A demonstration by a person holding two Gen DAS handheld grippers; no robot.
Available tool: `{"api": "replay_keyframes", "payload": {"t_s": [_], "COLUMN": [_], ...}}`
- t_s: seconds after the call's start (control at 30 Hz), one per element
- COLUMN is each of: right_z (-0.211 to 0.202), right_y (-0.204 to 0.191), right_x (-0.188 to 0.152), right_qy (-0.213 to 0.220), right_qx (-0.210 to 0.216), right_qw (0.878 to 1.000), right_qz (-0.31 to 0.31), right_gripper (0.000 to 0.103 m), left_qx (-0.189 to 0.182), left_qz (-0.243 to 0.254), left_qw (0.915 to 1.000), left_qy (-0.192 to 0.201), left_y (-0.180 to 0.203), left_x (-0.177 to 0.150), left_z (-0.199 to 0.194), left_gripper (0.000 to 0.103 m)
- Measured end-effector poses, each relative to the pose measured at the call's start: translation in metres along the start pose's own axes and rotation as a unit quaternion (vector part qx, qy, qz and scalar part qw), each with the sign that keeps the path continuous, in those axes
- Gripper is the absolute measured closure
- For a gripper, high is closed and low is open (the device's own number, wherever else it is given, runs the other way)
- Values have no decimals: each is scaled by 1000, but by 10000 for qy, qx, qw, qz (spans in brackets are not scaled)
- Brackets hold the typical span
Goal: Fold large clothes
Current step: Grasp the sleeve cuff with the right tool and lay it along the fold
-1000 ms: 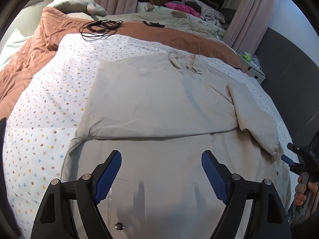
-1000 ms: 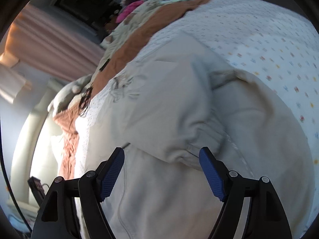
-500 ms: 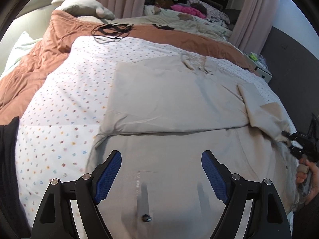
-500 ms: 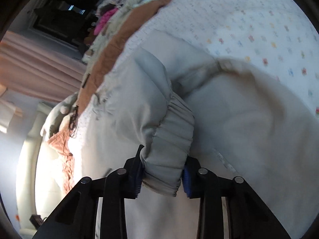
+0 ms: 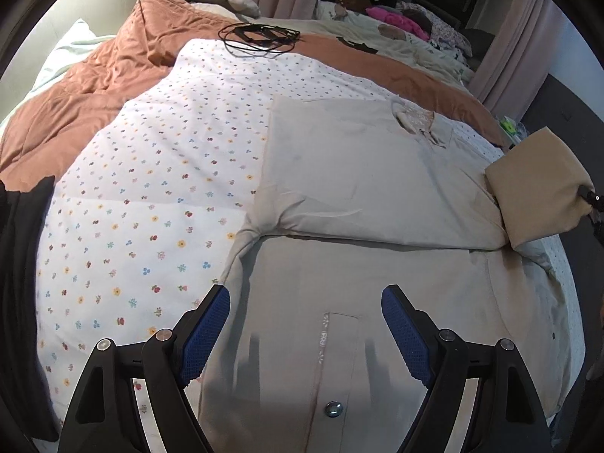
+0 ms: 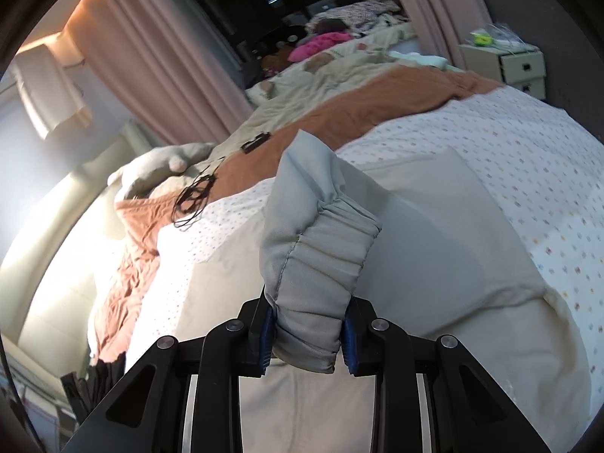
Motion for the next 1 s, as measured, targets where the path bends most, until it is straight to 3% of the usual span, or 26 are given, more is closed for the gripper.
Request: {"api": "replay_keyframes", "payload": {"t_s": [0.27,0.37,0.43,0.47,0.63,1.0], "right_z": [37,46,43,41,40,14], "right_y": [-80,-117,-128,-129,-114,-6], "right_x": [-11,-29,-36,-37,-45,-52], "right_qy": [-315,-557,-446,-396,-527,-412], "right_qx": [140,683,867,864,803,-282], "right_qw": [9972,9911,9893,9891,9904,9948], "right_qz": [-670,-994,-1088,-1122,-996,-892], "right_gripper": [72,51,29,26,26,26], "left_qx": [123,151,147,138,120,175], "left_qz": [-172,-180,-186,-184,-109,-127], "left_qw": [9998,9997,9997,9997,9999,9996], "left_qy": [34,17,2,-4,-46,-156], "left_y": [-31,-38,-40,-41,-37,-35], "left_x": [3,3,2,1,-2,-20], "left_z": [-13,-15,-15,-16,-12,-8], "left_gripper": [19,19,19,19,19,19]}}
Point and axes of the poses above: each gripper's, at about its wrist camera, not at the fingertips, and z roughly the way its jaws point, y to its right, x to its top, the point moved 9 cm from there along z, roughly the way its jaws point, and after that the axes turned 9 degrees about -x, right-handed, at the moved point
